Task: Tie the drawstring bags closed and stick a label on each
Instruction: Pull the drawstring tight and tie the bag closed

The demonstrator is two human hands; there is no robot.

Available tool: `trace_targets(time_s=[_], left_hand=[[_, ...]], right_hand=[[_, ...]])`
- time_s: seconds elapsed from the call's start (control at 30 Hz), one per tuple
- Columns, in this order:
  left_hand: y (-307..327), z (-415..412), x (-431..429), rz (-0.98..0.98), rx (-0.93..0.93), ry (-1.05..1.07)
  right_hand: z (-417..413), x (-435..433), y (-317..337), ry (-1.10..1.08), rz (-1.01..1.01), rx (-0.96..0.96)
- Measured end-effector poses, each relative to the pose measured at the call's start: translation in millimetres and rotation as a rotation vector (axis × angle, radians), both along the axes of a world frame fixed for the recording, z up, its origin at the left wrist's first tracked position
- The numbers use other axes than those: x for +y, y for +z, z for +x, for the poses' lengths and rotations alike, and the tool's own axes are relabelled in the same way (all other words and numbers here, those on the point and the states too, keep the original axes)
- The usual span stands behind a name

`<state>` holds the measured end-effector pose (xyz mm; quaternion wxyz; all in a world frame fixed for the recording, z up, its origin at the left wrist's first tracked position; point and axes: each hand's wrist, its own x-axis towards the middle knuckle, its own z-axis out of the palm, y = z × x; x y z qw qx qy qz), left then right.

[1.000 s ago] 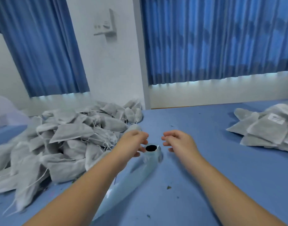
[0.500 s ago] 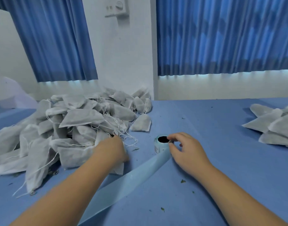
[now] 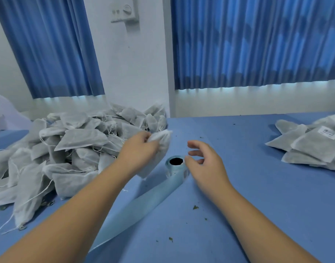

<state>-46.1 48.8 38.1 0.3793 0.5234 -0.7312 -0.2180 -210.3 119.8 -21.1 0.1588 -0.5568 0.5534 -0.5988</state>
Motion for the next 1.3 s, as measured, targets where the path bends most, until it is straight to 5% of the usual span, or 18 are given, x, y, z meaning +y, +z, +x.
trace_targets(time_s=[0.1,0.2,0.37,0.57,0.77,0.93,1.13,1.3], left_hand=[[15.4,-18.3,17.1,0.278,0.298,-0.202],[15.3,-34.6,31.5,0.553,0.401,-0.538],[-8.2,-77.4,42.8,0.585,0.424,-0.588],[-28.8,-122.3,48.2,0.258,0.019,-0.306],[-47.9,-127.3,57.6,-0.146,-0.076,-0.325],[-34.4,-114.2,42.1,-0.099,-0.190,-0.380],[-35.9,-95.0,37.1,0.067,-0.322,-0.619],[-54.8,-112.7,54.4,-0.389,-0.636,-0.482]], right_hand=[[-7.7,13.0,17.6,0.004,-0.158,-0.076],[-22.3,29.2,30.6,0.015,-0.292,-0.028],[-60.3,47.0,21.0,0.074,-0.074,-0.021],[-87.6,46.2,2.1,-0.108,0.155,0.160],[-81.9,42.4,0.8,-0.096,0.204,0.148],[-96.3,50.8,10.3,0.196,0.462,-0.134],[-105.2,55.5,17.3,0.179,0.463,-0.142],[-105.5,57.8,16.3,0.203,0.464,-0.151]])
